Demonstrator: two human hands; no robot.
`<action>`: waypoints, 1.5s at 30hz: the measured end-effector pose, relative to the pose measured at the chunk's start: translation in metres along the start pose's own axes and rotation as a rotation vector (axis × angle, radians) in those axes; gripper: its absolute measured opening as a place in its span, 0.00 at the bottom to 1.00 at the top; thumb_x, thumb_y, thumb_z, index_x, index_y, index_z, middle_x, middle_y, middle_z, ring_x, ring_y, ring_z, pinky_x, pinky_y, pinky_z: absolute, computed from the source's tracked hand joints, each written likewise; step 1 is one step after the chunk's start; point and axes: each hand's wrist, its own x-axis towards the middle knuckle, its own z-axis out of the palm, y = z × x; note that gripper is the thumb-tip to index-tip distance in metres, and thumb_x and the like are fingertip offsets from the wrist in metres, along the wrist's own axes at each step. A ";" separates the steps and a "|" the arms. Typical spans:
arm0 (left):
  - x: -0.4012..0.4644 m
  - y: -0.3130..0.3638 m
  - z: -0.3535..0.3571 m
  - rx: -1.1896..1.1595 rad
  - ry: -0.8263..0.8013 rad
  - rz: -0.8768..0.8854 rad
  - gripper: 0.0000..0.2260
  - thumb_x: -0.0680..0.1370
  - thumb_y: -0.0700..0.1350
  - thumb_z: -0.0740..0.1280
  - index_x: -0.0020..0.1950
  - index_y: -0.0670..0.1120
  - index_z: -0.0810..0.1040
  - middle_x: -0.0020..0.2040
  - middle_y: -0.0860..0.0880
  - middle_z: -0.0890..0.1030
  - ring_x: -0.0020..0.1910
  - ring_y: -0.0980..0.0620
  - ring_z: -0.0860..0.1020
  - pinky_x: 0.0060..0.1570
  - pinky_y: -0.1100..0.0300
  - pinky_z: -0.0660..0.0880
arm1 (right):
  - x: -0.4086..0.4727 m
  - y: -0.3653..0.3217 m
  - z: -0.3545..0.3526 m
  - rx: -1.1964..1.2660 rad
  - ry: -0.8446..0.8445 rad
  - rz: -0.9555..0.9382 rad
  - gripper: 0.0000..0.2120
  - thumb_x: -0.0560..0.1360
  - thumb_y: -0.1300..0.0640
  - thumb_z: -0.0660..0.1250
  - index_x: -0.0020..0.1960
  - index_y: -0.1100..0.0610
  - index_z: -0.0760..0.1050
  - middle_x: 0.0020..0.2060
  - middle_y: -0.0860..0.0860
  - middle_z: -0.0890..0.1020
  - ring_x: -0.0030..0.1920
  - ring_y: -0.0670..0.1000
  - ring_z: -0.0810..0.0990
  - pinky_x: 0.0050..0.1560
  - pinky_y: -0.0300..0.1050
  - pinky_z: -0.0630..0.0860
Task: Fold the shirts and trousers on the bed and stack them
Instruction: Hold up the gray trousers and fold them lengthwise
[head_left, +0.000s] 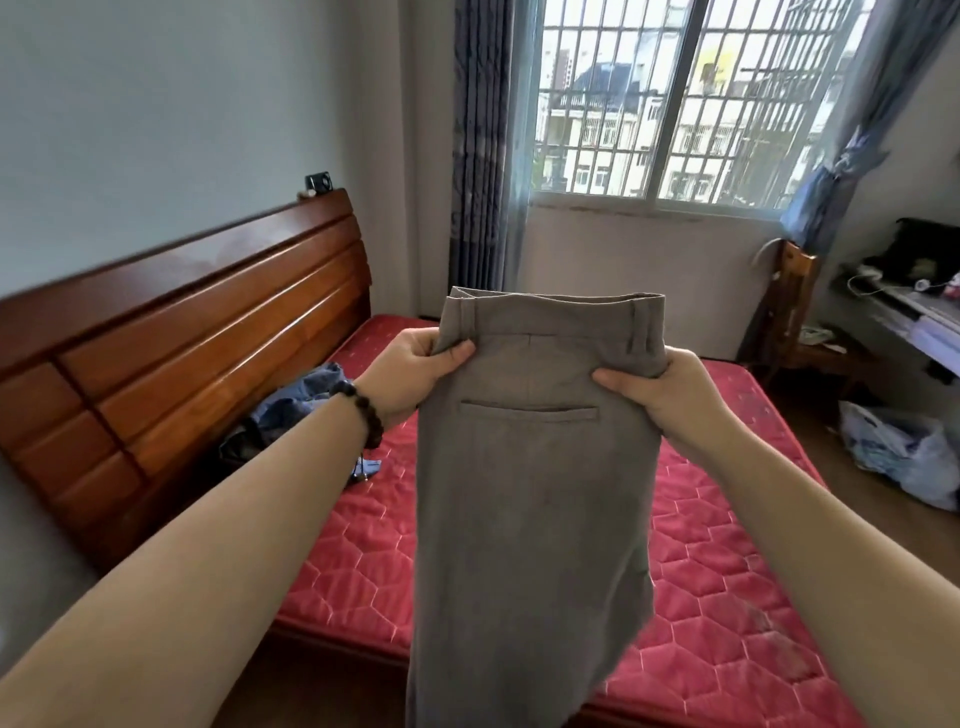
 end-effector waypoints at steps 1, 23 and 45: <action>0.013 -0.006 0.000 0.082 0.040 0.037 0.03 0.77 0.41 0.68 0.47 0.46 0.82 0.42 0.54 0.85 0.42 0.59 0.82 0.43 0.66 0.77 | 0.011 0.008 0.000 -0.021 0.020 -0.006 0.13 0.60 0.53 0.80 0.43 0.52 0.85 0.44 0.50 0.86 0.46 0.50 0.85 0.42 0.38 0.80; 0.448 -0.360 -0.076 0.906 0.447 0.165 0.15 0.80 0.53 0.62 0.48 0.41 0.70 0.27 0.50 0.70 0.24 0.46 0.69 0.29 0.58 0.62 | 0.386 0.382 0.009 -0.830 0.594 0.084 0.23 0.70 0.34 0.66 0.38 0.54 0.68 0.25 0.43 0.72 0.27 0.45 0.71 0.30 0.42 0.65; 0.573 -0.826 -0.090 1.188 0.275 -0.295 0.20 0.80 0.61 0.56 0.52 0.43 0.70 0.42 0.39 0.82 0.42 0.37 0.80 0.35 0.53 0.64 | 0.472 0.873 -0.021 -0.976 0.248 0.609 0.26 0.70 0.32 0.66 0.43 0.57 0.73 0.41 0.55 0.81 0.43 0.60 0.78 0.40 0.49 0.70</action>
